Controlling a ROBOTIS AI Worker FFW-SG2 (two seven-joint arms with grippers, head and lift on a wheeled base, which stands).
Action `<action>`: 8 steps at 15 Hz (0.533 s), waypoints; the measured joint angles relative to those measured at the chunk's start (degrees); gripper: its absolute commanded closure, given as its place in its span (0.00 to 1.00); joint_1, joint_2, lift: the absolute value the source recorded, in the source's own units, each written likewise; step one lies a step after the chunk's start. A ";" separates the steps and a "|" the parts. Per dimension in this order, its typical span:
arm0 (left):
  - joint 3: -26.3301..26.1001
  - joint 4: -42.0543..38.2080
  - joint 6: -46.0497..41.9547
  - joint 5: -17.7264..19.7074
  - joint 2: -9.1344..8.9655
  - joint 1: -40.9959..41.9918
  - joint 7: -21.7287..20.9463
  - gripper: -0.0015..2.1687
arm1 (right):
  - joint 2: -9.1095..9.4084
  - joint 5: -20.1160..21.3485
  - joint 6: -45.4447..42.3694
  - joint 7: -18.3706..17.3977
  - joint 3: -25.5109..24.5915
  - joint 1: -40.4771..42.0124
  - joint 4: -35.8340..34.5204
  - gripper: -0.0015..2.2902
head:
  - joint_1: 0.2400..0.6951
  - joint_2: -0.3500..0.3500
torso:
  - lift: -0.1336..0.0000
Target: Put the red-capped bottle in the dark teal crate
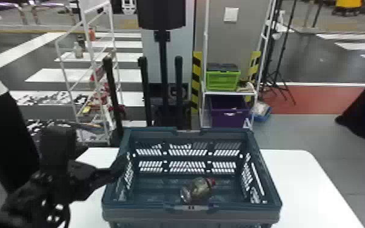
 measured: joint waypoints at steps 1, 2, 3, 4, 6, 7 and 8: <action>0.38 -3.13 -1.17 0.09 -0.50 4.22 3.34 0.04 | -0.21 -0.04 0.38 0.00 0.06 -0.10 -0.14 0.07 | 0.57 0.50 | 1.00; 0.42 -5.40 -2.81 0.12 -1.02 8.11 6.74 0.04 | -0.40 -0.10 0.62 0.00 0.12 -0.15 -0.21 0.06 | 0.57 0.50 | 1.00; -0.10 -7.14 -6.57 0.15 -1.41 12.60 10.91 0.04 | -0.64 -0.17 0.81 0.00 0.20 -0.26 -0.27 0.06 | 0.57 0.50 | 1.00; -1.47 -7.63 -12.54 0.08 -1.39 16.95 15.51 0.04 | -0.90 -0.23 0.92 0.00 0.30 -0.33 -0.29 0.06 | 0.57 0.50 | 1.00; -4.06 -5.24 -25.73 -0.68 -1.87 23.62 19.13 0.04 | -1.32 -0.29 0.96 0.00 0.46 -0.40 -0.47 0.06 | 0.57 0.50 | 1.00; -5.27 -2.97 -31.75 -0.94 -2.41 26.10 20.33 0.04 | -1.59 -0.34 0.97 0.00 0.52 -0.39 -0.62 0.07 | 0.57 0.50 | 1.00; -6.86 -0.55 -36.60 -1.20 -2.74 27.92 22.34 0.04 | -1.86 -0.50 0.97 0.00 0.54 -0.36 -0.78 0.06 | 0.57 0.50 | 1.00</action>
